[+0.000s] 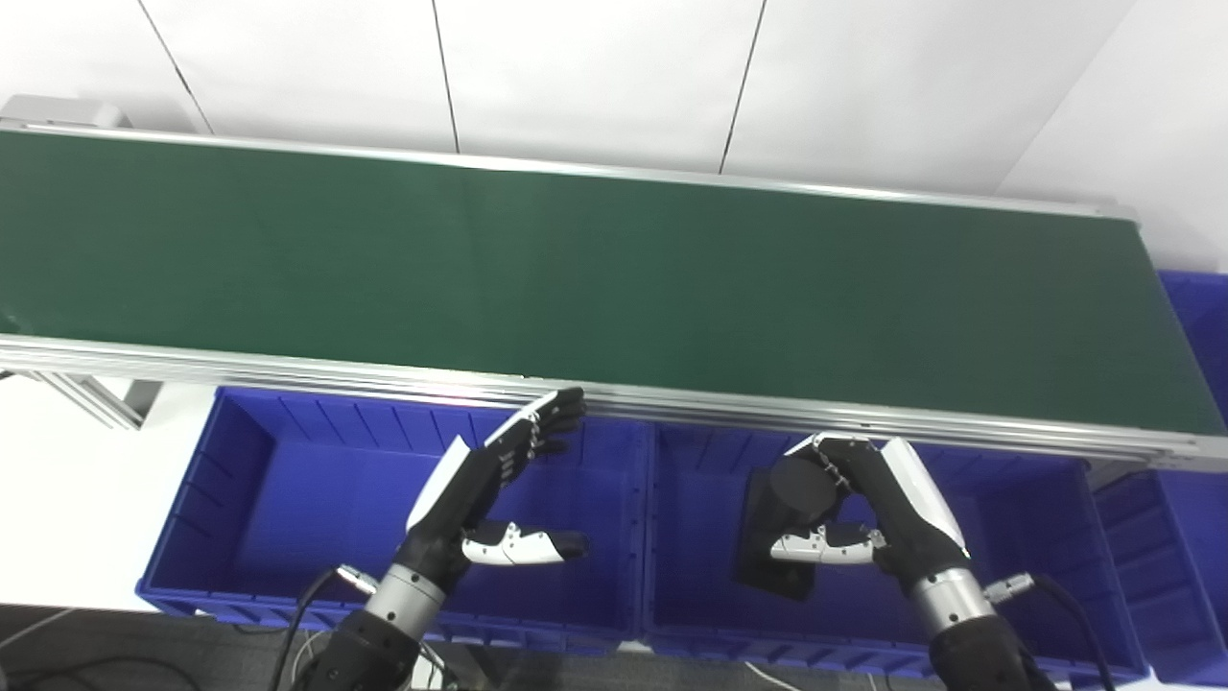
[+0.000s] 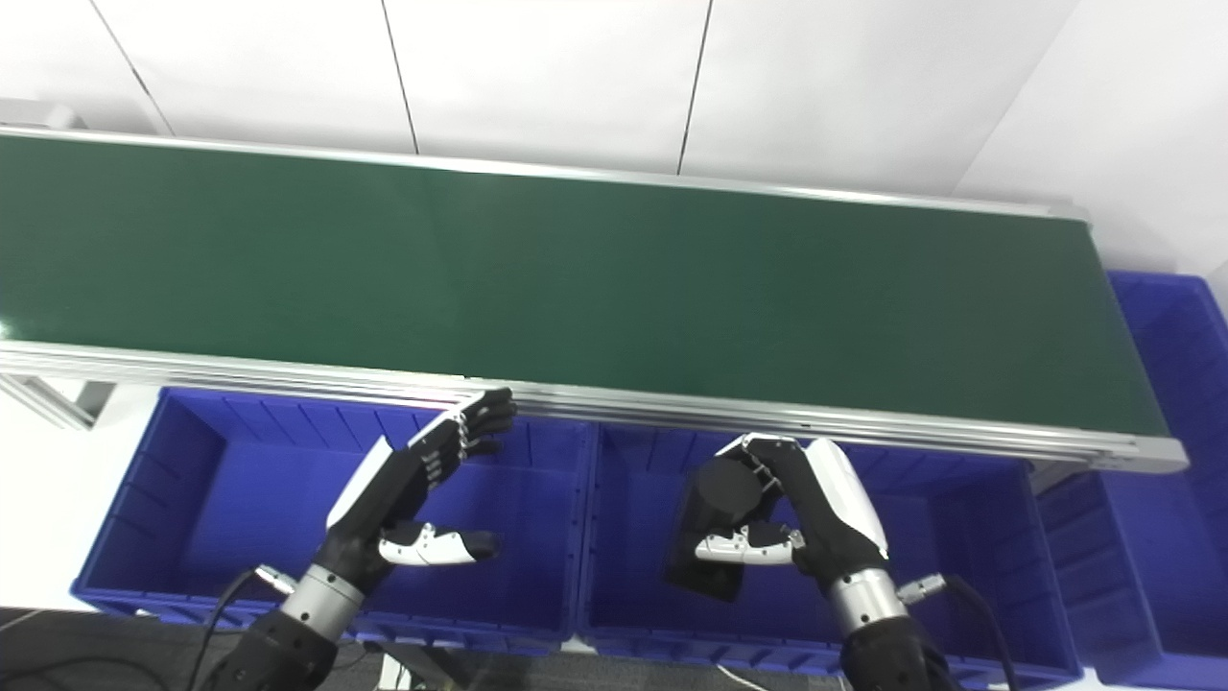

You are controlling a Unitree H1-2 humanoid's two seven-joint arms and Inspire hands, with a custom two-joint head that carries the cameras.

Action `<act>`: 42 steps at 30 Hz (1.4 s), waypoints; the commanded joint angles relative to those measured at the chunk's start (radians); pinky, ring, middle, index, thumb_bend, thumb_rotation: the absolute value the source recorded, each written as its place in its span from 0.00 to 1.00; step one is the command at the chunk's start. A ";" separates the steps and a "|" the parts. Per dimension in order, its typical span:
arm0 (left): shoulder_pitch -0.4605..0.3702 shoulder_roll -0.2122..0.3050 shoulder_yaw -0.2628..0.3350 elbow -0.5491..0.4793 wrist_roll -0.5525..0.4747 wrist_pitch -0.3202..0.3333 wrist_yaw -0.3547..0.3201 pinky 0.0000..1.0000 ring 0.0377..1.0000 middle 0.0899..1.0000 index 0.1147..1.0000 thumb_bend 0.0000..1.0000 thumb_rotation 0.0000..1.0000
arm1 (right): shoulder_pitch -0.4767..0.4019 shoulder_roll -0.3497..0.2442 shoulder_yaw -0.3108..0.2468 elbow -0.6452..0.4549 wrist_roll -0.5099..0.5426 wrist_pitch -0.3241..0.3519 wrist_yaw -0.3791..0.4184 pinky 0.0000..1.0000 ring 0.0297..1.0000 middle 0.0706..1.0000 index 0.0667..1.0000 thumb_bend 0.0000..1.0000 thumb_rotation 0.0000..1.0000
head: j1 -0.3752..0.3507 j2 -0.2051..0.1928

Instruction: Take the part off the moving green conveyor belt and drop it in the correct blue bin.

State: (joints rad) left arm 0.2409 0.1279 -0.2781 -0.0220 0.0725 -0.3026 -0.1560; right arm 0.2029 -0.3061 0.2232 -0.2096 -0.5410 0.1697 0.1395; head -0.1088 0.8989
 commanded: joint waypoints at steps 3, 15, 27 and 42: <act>-0.002 0.002 0.014 -0.027 -0.018 -0.003 -0.014 0.83 0.86 0.86 0.86 0.87 0.50 | -0.042 0.007 0.036 0.045 -0.109 0.048 -0.011 0.36 0.42 0.38 0.46 0.52 0.00 | -0.010 -0.004; -0.004 0.002 0.033 0.006 -0.001 -0.042 -0.026 0.82 0.86 0.87 0.86 0.86 0.51 | -0.049 0.042 0.063 0.078 -0.165 0.108 -0.009 0.87 0.97 0.99 0.98 0.74 0.34 | -0.015 -0.057; 0.021 0.006 0.042 0.041 -0.004 -0.115 -0.023 0.86 0.90 0.91 0.90 0.84 0.50 | 0.118 0.135 0.004 0.053 0.075 -0.364 -0.329 0.97 1.00 1.00 1.00 0.80 0.58 | 0.030 -0.148; 0.039 0.007 0.049 0.107 -0.004 -0.166 -0.012 0.86 0.91 0.92 0.91 0.87 0.50 | 0.185 0.168 -0.004 0.116 0.413 -0.540 -0.174 0.84 0.88 0.89 0.94 0.91 0.32 | 0.062 -0.218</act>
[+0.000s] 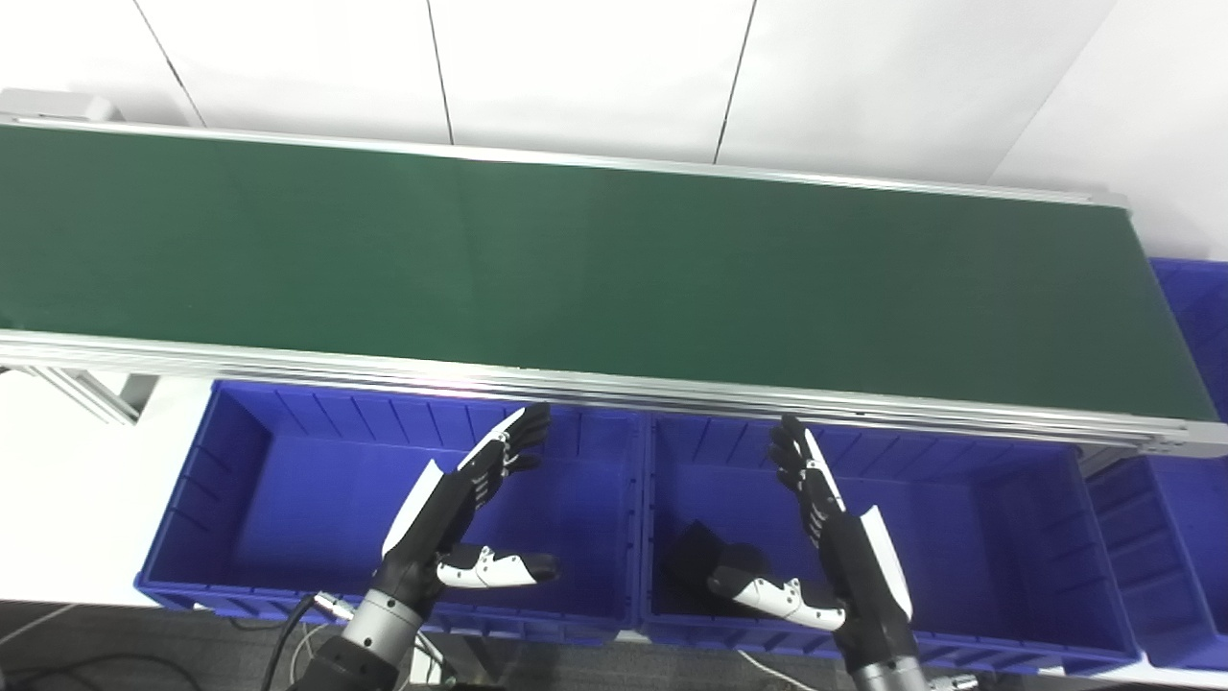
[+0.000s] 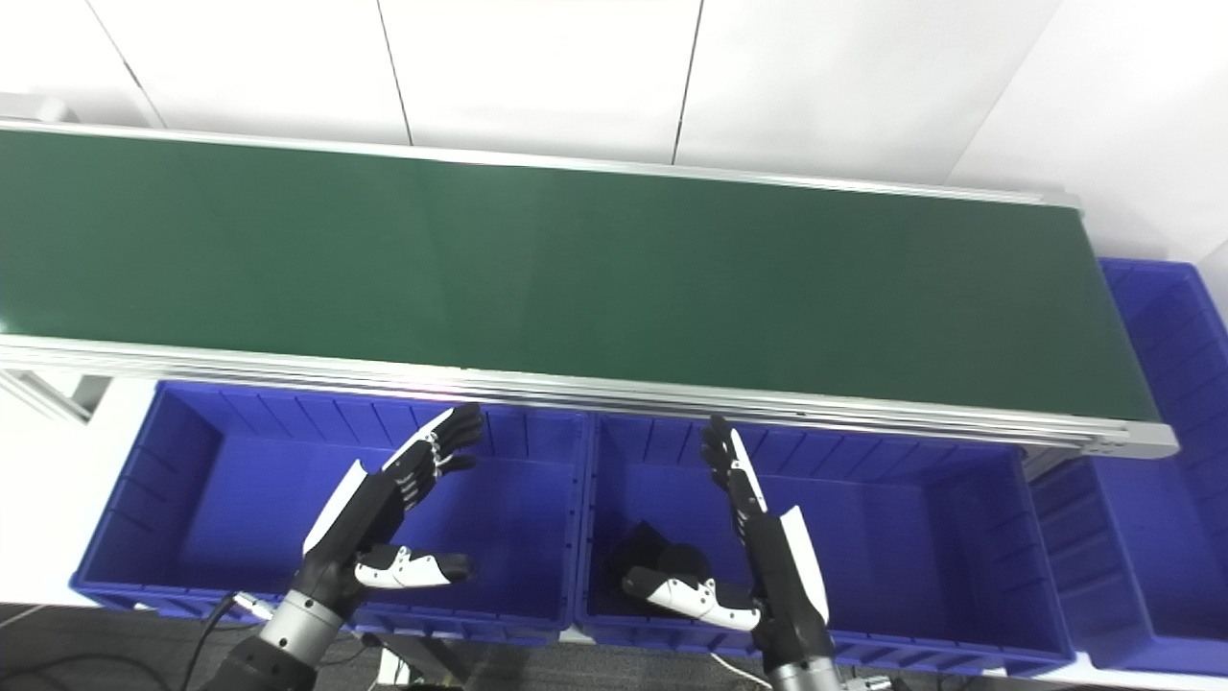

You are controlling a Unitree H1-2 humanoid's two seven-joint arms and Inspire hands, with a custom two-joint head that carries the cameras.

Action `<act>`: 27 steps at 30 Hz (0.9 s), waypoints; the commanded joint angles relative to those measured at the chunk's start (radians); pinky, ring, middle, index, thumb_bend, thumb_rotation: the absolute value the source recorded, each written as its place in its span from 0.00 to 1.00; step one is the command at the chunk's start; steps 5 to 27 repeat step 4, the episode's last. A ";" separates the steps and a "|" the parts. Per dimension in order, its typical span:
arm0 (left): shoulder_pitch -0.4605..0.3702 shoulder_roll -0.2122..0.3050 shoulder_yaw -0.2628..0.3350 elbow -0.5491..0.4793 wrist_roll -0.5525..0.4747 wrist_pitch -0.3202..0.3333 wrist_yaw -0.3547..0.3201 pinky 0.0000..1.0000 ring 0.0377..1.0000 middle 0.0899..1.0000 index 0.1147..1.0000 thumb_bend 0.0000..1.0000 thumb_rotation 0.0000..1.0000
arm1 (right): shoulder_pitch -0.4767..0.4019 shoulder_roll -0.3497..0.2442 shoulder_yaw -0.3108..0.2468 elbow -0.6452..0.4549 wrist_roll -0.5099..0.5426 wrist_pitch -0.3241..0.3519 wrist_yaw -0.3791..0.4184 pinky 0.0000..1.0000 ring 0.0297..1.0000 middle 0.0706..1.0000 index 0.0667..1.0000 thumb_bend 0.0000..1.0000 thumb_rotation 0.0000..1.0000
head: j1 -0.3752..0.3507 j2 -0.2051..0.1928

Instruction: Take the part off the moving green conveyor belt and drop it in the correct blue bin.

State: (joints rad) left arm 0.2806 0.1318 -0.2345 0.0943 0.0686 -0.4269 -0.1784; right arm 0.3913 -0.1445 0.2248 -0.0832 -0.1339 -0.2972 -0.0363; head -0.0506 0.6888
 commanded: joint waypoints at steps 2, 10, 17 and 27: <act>0.002 0.004 0.006 -0.005 0.014 -0.042 0.021 0.85 0.90 0.92 0.91 0.87 0.50 | -0.001 0.011 -0.009 -0.004 0.001 -0.077 0.007 0.83 0.88 0.89 0.95 0.91 0.32 | 0.006 -0.019; 0.002 0.007 0.004 0.003 0.030 -0.042 0.032 0.86 0.91 0.92 0.91 0.88 0.54 | 0.001 0.014 -0.011 0.002 0.002 -0.075 0.012 0.85 0.90 0.91 0.95 0.90 0.33 | 0.008 -0.036; 0.002 0.007 0.004 0.003 0.030 -0.042 0.032 0.86 0.91 0.92 0.91 0.88 0.54 | 0.001 0.014 -0.011 0.002 0.002 -0.075 0.012 0.85 0.90 0.91 0.95 0.90 0.33 | 0.008 -0.036; 0.002 0.007 0.004 0.003 0.030 -0.042 0.032 0.86 0.91 0.92 0.91 0.88 0.54 | 0.001 0.014 -0.011 0.002 0.002 -0.075 0.012 0.85 0.90 0.91 0.95 0.90 0.33 | 0.008 -0.036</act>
